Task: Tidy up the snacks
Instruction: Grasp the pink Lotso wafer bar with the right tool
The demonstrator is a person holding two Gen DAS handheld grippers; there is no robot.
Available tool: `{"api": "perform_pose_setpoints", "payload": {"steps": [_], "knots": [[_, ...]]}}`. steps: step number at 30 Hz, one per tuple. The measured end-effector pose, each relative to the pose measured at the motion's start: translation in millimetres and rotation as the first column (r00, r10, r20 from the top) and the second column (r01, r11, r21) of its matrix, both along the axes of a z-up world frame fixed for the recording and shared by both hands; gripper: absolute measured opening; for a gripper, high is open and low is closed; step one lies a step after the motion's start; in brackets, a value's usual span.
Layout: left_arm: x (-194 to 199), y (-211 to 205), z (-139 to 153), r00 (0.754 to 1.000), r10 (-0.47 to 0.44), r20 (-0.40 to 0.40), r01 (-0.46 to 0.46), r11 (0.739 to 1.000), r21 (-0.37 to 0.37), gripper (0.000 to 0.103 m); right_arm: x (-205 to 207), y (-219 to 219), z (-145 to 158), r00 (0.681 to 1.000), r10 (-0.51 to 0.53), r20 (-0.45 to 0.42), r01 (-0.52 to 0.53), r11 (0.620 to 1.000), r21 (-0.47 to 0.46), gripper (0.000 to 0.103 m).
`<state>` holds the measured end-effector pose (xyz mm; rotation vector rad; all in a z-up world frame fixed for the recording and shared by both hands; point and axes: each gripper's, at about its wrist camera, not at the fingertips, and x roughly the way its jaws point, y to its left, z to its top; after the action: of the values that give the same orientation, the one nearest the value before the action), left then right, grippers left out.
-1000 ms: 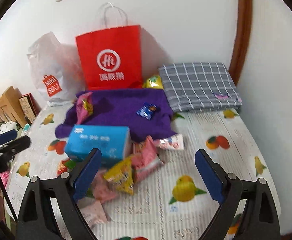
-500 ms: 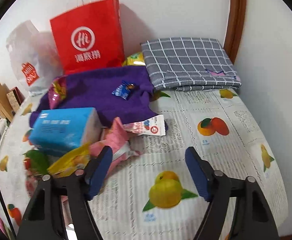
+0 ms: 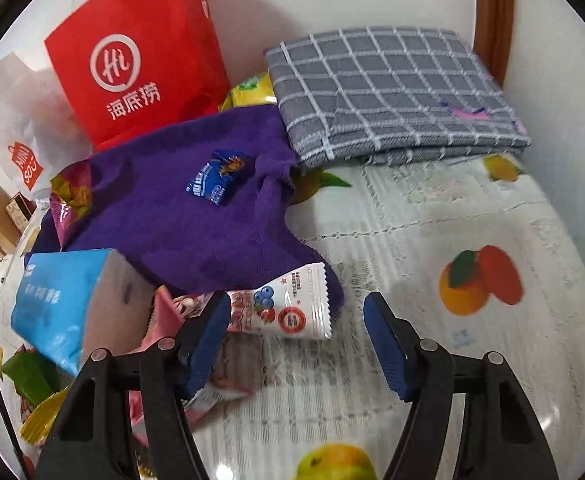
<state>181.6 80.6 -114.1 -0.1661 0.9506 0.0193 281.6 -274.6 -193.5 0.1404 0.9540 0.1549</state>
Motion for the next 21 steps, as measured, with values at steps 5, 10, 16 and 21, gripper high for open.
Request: {"api": "perform_pose_setpoints", "payload": {"steps": [5, 10, 16, 21], "knots": [[2, 0, -4, 1.000, -0.004, -0.008, 0.004, 1.000, -0.026, 0.081, 0, 0, -2, 0.999, 0.031, 0.006, -0.032, 0.998, 0.054, 0.044], [-2, -2, -3, 1.000, -0.006, -0.013, 0.005, 0.998, -0.063, 0.081, -17, -5, 9, 1.000, 0.016, 0.025, -0.018, 0.998, 0.067, 0.004], [-16, -5, 3, 1.000, -0.017, 0.000, 0.017, 0.997, -0.077, 0.081, -51, -13, 20, 0.999, 0.036, 0.025, -0.038, 0.993, 0.116, 0.001], [-27, -7, 9, 1.000, -0.020, 0.014, 0.021, 0.997, -0.070, 0.081, -89, -17, 28, 0.999, 0.041, 0.029, -0.044, 0.993, 0.113, 0.001]]}}
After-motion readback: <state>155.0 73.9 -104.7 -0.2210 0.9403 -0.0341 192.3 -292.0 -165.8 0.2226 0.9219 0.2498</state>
